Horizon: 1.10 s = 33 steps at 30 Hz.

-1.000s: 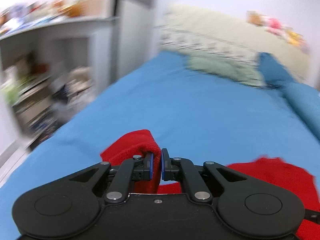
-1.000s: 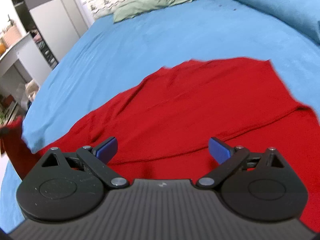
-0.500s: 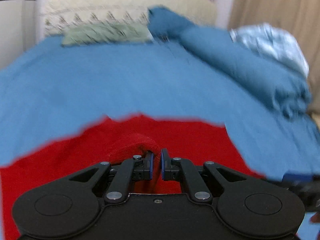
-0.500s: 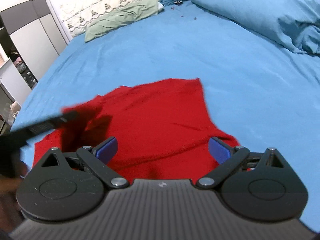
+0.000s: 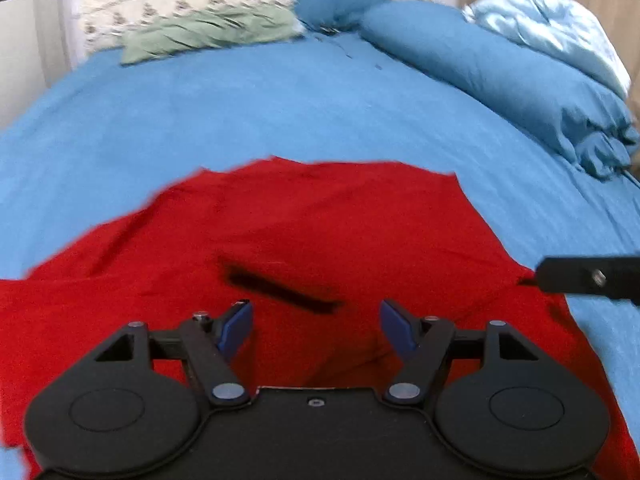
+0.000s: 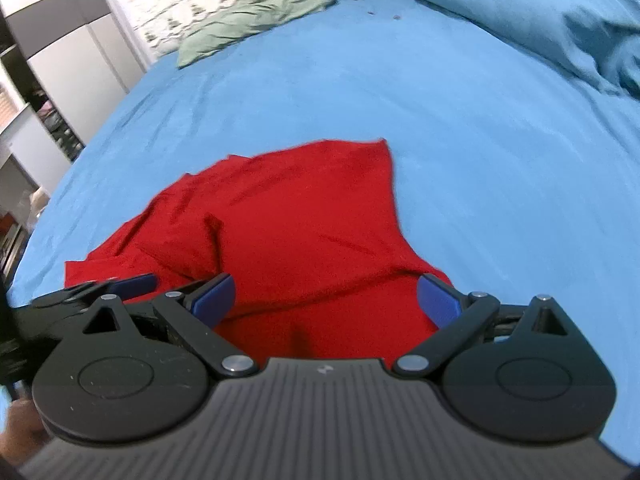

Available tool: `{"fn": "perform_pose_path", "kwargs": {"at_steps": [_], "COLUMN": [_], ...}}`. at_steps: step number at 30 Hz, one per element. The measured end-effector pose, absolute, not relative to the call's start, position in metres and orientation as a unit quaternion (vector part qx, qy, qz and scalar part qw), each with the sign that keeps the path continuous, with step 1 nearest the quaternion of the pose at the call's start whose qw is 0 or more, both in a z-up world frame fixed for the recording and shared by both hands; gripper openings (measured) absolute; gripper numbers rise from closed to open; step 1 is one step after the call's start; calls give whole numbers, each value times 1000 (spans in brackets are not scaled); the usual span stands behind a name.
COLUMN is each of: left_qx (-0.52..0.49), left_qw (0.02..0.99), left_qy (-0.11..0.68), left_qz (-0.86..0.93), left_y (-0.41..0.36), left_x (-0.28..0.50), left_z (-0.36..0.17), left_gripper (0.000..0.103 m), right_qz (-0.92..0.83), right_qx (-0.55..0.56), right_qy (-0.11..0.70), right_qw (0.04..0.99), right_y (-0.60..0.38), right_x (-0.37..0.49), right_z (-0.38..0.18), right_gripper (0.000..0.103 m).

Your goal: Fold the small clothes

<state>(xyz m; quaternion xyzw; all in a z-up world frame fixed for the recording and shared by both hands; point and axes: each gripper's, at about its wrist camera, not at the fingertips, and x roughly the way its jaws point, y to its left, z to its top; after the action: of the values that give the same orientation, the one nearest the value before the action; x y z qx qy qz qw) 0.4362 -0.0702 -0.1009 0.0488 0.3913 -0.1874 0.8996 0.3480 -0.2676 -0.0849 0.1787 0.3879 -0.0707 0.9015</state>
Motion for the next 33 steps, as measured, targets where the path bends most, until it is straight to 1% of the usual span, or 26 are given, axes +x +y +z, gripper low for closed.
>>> {"fn": "perform_pose_path", "kwargs": {"at_steps": [1,2,3,4,8,11,17,20,24,26,28,30,32,33], "left_qx": [45,42,44,49,79,90,86,86,68,62,61,63,67,65], "left_qw": [902,904,907,910,909,906,898,897,894,896,895,897,897,895], "left_qy": [392,392,393,391,400,405,422,422,430,426,429,426,427,430], "left_qz": [-175,-162,-143,-126,-84,-82,-92,-103,-104,-107,-106,-101,-97,-96], "left_y": [-57,-42,-24,-8,55,81,94,91,95,98,101,104,107,109], "left_x": [433,430,427,423,418,416,417,425,431,430,430,422,415,413], "left_z": [-95,-89,-83,-79,-80,-91,-114,-121,-133,-135,-135,-131,-130,-131], "left_gripper": [76,80,88,89,90,90,88,85,75,75,75,75,75,75], "right_qz": [-63,-54,-43,-32,11,31,17,1,-1,2,6,13,23,30], "right_qx": [173,167,159,148,95,54,-11,-43,-92,-115,-130,-135,-144,-147], "right_qy": [388,390,393,397,404,410,415,415,414,413,412,409,407,409], "right_qw": [903,904,905,905,910,910,910,909,905,904,902,902,902,900], "right_y": [-264,-259,-253,-246,-210,-179,-135,-122,-106,-99,-93,-89,-86,-84], "right_x": [352,357,363,370,392,407,424,432,444,451,459,469,476,481], "right_z": [-81,-77,-73,-70,-67,-77,-101,-113,-127,-132,-137,-140,-142,-144], "right_gripper": [103,103,103,103,103,103,103,103,91,86,77,73,58,39]}}
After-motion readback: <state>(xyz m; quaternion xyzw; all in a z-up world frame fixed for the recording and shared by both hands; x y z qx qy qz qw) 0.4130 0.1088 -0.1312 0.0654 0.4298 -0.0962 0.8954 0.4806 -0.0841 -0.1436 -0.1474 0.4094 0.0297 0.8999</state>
